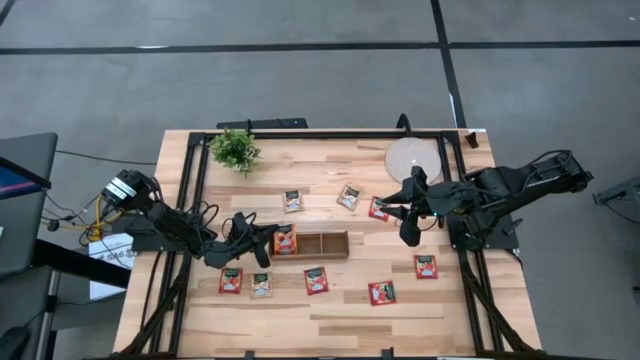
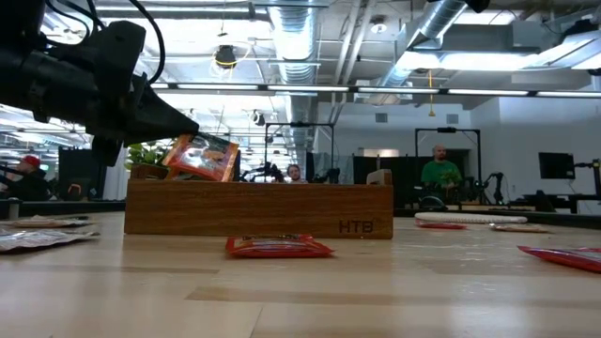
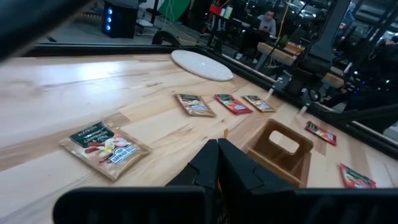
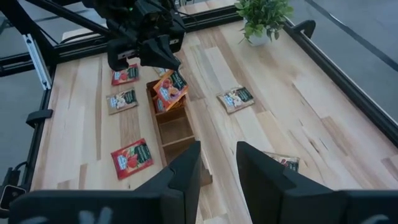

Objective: Pick & Place Tea
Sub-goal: Put the orange tea bag into the left section of the wooden organizer

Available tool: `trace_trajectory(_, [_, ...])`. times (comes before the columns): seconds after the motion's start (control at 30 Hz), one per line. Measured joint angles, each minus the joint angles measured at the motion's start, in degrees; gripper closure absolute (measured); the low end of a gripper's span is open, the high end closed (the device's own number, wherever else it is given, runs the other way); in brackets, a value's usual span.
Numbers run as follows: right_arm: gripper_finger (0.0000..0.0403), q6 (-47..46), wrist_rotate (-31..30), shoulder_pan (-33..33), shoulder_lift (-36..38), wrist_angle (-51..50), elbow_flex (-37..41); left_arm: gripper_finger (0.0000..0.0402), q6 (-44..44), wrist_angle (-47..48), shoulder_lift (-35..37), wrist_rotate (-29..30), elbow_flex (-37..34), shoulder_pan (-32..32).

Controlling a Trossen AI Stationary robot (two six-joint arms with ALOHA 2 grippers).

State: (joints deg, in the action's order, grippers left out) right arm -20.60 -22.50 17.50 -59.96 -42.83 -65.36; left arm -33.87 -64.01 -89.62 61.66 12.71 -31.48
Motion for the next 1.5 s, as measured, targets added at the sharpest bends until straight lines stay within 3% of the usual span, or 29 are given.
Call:
trace_trajectory(0.53, [0.0306, 0.0, 0.0, 0.0, 0.0, 0.0, 0.0, 0.0401, -0.2, 1.0, 0.0, 2.9, 0.0, 0.0])
trace_trajectory(0.87, [0.0306, 0.0, 0.0, 0.0, 0.0, 0.1, 0.0, 0.0401, -0.2, 1.0, 0.0, 1.2, 0.0, 0.0])
trace_trajectory(1.3, [0.0306, 0.0, -0.1, 0.0, 0.0, 1.6, 0.0, 0.034, -0.2, 1.5, 0.0, 1.2, 0.0, 0.0])
trace_trajectory(1.5, [0.0306, 0.0, -0.1, 0.0, 0.0, 1.6, 0.0, 0.033, 0.0, 1.4, 0.0, 1.2, 0.0, 0.0])
